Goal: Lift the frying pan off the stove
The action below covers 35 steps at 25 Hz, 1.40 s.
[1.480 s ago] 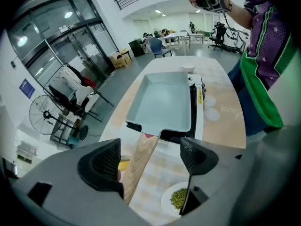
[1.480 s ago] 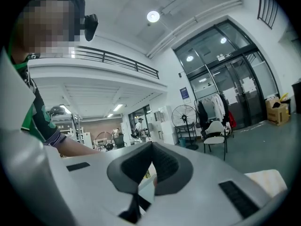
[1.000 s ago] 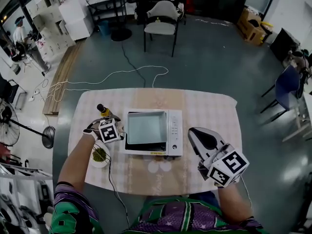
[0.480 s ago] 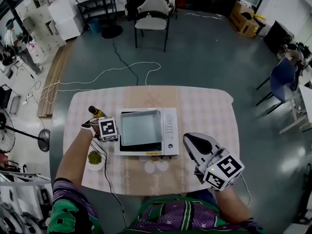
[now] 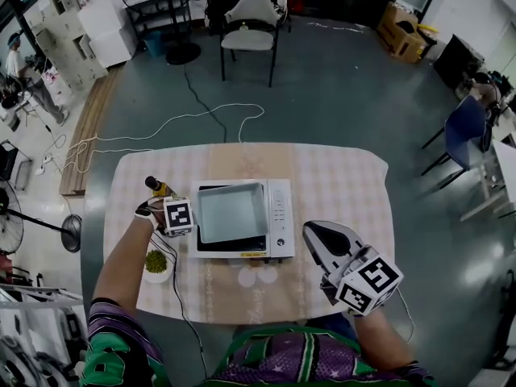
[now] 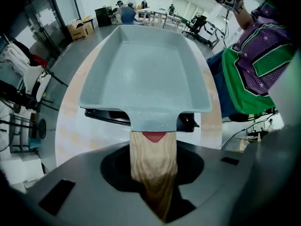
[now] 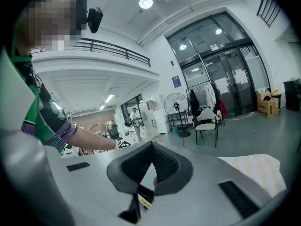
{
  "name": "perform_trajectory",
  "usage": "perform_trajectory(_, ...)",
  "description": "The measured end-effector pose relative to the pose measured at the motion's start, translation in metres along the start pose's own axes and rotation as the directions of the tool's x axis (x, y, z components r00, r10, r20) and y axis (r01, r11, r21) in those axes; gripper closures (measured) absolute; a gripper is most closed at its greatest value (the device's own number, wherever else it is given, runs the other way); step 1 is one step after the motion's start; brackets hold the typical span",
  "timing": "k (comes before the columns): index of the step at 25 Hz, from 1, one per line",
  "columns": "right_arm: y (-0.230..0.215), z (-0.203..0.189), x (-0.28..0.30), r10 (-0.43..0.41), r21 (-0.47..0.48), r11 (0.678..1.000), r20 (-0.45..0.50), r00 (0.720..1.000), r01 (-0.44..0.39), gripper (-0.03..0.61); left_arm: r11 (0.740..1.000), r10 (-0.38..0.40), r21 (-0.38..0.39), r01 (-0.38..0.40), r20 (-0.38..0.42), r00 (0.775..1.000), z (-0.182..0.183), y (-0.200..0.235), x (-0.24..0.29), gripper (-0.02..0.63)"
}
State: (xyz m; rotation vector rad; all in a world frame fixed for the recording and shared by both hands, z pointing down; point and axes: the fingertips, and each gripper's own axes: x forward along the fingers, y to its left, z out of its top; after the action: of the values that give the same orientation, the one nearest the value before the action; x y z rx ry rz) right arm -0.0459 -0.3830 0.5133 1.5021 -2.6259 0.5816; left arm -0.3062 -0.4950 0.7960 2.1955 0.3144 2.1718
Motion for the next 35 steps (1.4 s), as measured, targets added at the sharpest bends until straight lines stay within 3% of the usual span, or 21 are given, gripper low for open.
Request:
perform_trajectory(7, 0.007, 0.002, -0.004, 0.002, -0.008, 1.000, 0.000, 1.000, -0.002, 0.571, 0.999, -0.005, -0.034, 0.006, 0.014, 1.000, -0.007, -0.017, -0.003, 0.468)
perform_trajectory(12, 0.007, 0.006, -0.014, 0.008, -0.011, 1.000, 0.009, 1.000, -0.008, 0.571, 0.995, 0.022, -0.100, -0.016, 0.056, 0.998, -0.008, -0.027, -0.015, 0.468)
perform_trajectory(16, 0.003, 0.012, -0.024, 0.027, -0.017, 0.999, 0.015, 1.000, -0.027, 0.571, 0.990, 0.070, -0.131, -0.050, 0.151, 0.986, 0.012, -0.042, -0.031, 0.466)
perform_trajectory(21, 0.012, 0.023, -0.040, 0.078, -0.050, 0.996, 0.028, 0.997, -0.077, 0.571, 0.961, 0.107, -0.272, -0.058, 0.170, 0.980, 0.004, -0.077, -0.042, 0.466)
perform_trajectory(25, 0.007, 0.036, -0.063, 0.107, -0.063, 0.993, 0.038, 0.994, -0.104, 0.571, 0.924, 0.142, -0.379, -0.052, 0.214, 0.966, 0.016, -0.113, -0.051, 0.466)
perform_trajectory(30, -0.001, 0.041, -0.105, 0.135, -0.062, 0.989, 0.051, 0.989, -0.132, 0.571, 0.857, 0.156, -0.515, 0.002, 0.264, 0.952, 0.050, -0.183, -0.047, 0.465)
perform_trajectory(35, -0.011, 0.043, -0.143, 0.157, -0.068, 0.986, 0.053, 0.986, -0.153, 0.571, 0.737, 0.225, -0.673, 0.063, 0.333, 0.916, 0.091, -0.235, -0.050, 0.465)
